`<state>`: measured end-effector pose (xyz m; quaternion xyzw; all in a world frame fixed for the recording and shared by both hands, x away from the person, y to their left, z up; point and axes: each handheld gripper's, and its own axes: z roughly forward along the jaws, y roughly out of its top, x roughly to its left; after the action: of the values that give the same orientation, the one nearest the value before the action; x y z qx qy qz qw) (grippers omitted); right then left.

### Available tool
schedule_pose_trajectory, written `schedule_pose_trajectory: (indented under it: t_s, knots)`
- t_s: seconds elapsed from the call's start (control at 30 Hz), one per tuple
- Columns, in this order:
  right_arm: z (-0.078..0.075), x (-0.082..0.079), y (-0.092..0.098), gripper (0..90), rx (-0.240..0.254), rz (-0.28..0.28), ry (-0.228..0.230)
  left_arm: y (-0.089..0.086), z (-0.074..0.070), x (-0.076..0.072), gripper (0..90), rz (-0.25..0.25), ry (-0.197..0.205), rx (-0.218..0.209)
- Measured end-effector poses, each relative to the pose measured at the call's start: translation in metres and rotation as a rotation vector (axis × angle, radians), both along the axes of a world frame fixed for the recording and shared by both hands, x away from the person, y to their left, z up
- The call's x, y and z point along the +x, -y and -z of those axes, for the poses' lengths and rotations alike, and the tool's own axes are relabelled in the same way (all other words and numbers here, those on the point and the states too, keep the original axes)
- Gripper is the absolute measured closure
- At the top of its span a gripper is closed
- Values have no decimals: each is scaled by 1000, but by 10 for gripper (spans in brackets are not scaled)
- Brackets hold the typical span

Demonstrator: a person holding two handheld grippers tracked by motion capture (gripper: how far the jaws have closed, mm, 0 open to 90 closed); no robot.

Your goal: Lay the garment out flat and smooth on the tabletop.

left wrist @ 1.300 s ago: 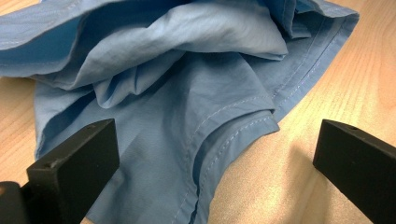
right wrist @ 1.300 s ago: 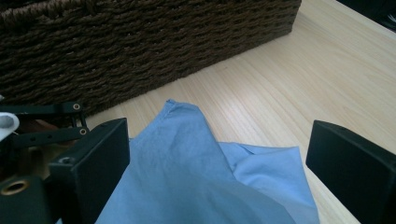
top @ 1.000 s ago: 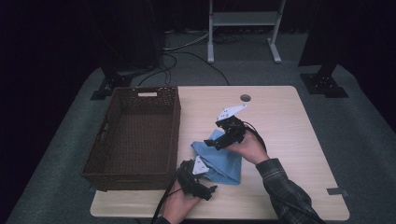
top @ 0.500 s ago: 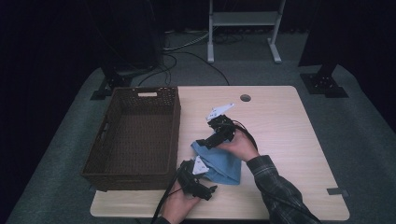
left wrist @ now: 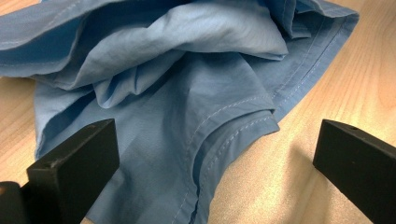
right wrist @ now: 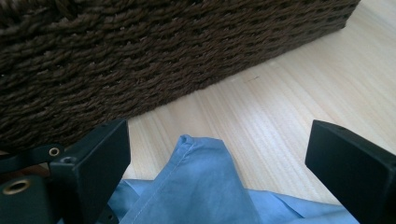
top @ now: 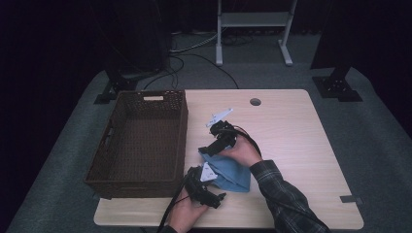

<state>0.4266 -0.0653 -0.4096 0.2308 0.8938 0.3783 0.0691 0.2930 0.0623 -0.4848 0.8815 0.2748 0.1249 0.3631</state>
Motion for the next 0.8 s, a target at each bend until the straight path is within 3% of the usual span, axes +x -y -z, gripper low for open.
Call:
schedule_pose_trajectory:
  t_s: [0.3,0.8]
  knots:
    - [9,2,-8,103,-28,-21,-12,0,0,0,0,-1,-2,-2]
    - [19,3,-14,251,-46,-67,-58,0,0,0,0,0,-3,-2]
